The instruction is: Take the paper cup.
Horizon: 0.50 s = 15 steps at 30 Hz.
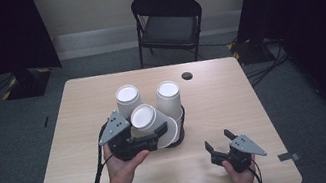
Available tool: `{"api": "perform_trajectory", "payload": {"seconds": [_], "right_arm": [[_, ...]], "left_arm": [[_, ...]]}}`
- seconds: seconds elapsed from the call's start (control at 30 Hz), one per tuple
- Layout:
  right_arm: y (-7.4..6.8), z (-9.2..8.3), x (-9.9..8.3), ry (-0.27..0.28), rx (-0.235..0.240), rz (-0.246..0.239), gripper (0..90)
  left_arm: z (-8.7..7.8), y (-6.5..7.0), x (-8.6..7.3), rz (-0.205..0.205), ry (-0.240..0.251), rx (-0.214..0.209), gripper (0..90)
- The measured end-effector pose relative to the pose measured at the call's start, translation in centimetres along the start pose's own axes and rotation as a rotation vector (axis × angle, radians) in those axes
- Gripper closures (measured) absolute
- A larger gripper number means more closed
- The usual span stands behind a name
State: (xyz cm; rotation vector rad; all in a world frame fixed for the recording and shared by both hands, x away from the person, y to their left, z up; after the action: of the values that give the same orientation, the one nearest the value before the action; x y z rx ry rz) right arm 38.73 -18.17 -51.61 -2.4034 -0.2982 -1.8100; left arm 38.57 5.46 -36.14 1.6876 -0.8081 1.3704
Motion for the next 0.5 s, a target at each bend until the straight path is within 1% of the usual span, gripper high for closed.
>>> {"api": "perform_trajectory", "payload": {"seconds": [0.03,0.07,0.13,0.17,0.23,0.27,0.4,0.43,0.47,0.5], "right_arm": [[-0.4,-0.1,0.0,-0.004,0.018,0.004,15.8],[-0.8,-0.1,0.0,-0.002,0.027,-0.001,15.8],[-1.6,-0.2,0.0,0.0,0.044,-0.024,18.2],[-2.1,-0.3,-0.1,-0.005,0.058,-0.03,18.5],[-3.3,-0.4,0.0,0.0,0.095,-0.03,19.6],[-4.0,-0.5,0.1,0.004,0.11,-0.045,21.7],[-6.0,-1.0,0.9,0.036,0.156,-0.059,23.7],[-6.4,-1.1,1.1,0.04,0.175,-0.06,24.1],[-7.2,-1.2,1.2,0.048,0.201,-0.062,25.3],[-7.5,-1.3,1.3,0.052,0.207,-0.065,26.3]], "left_arm": [[0.0,-0.1,-0.4,-0.012,0.0,0.002,19.5],[0.0,0.0,-0.6,-0.023,0.002,-0.004,19.5],[0.1,0.0,-1.4,-0.039,-0.011,-0.013,19.5],[0.2,-0.1,-1.9,-0.046,-0.02,-0.014,19.5],[0.4,-0.2,-2.9,-0.076,-0.027,-0.02,19.5],[0.5,-0.2,-3.3,-0.086,-0.027,-0.023,19.5],[0.5,-0.3,-4.5,-0.123,-0.043,-0.028,19.5],[0.4,-0.1,-4.7,-0.138,-0.033,-0.038,19.5],[0.4,-0.2,-4.9,-0.143,-0.036,-0.043,19.5],[0.4,-0.3,-5.2,-0.158,-0.039,-0.044,19.5]]}}
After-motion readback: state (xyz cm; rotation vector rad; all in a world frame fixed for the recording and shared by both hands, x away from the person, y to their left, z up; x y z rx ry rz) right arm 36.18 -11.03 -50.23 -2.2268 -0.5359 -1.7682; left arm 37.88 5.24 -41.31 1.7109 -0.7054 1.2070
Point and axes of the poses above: each handheld gripper's, and its own axes: z roughly forward along the jaws, x roughly out of its top, y roughly to its right, the point moved 8 cm from there along z, roughly forward along the jaws, and after that the axes turned 11 degrees about -x, right-handed, at the moved point
